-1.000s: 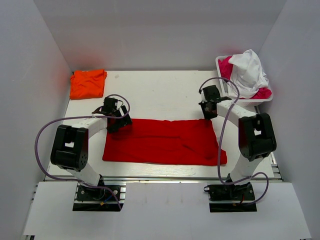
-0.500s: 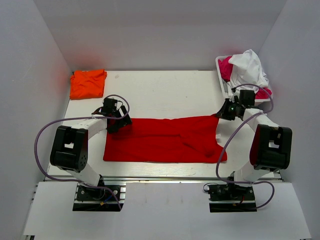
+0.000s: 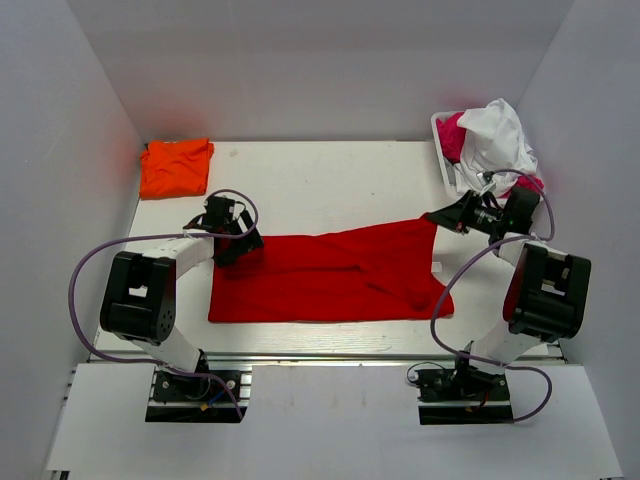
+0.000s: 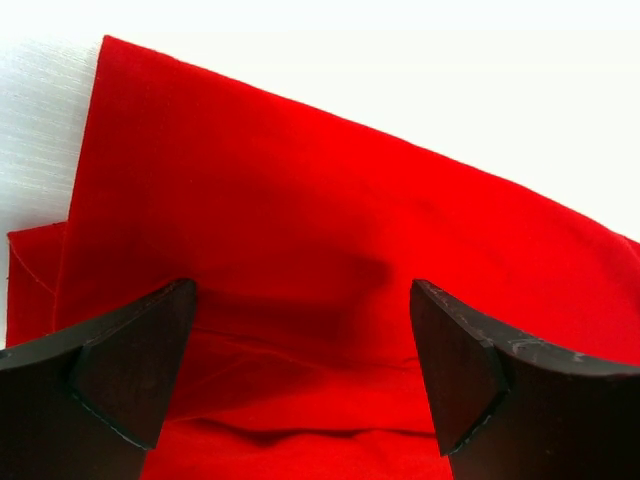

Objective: Fold and stack the t-shirts
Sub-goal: Rotate the tshirt 90 degrees

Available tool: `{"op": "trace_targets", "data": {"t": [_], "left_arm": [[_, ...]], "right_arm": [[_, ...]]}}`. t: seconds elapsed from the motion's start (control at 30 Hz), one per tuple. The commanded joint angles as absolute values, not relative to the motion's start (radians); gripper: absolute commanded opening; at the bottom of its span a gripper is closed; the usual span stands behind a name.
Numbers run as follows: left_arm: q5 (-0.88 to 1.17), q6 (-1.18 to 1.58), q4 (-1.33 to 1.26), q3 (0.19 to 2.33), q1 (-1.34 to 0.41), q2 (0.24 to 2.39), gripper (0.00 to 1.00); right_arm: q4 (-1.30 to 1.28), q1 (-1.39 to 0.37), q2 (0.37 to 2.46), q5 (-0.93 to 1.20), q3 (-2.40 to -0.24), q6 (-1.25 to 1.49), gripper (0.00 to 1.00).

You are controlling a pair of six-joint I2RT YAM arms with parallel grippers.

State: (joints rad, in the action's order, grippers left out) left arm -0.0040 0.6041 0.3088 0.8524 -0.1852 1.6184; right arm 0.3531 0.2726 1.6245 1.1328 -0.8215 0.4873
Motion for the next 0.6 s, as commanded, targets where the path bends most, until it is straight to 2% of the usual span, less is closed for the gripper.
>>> {"op": "trace_targets", "data": {"t": [0.0,0.13,0.23,0.37,0.57], "left_arm": [[-0.067,0.603,0.511,0.744,-0.164,1.723,1.00],[-0.067,0.614,0.511,0.744,-0.164,1.713,1.00],[-0.067,0.614,0.511,0.744,-0.164,1.713,1.00],[-0.077,0.614,0.520,0.744,-0.164,1.713,1.00],[-0.077,0.623,0.520,0.744,-0.164,1.713,1.00]], "right_arm": [[0.606,0.296,1.609,1.272,-0.796,0.649,0.00],[0.702,0.339,1.623,1.269,-0.746,0.739,0.00],[0.551,0.357,1.644,1.184,-0.764,0.658,0.00],[0.575,0.365,1.700,1.140,-0.775,0.670,0.00],[0.411,0.364,1.773,1.046,-0.888,0.513,0.00]]}}
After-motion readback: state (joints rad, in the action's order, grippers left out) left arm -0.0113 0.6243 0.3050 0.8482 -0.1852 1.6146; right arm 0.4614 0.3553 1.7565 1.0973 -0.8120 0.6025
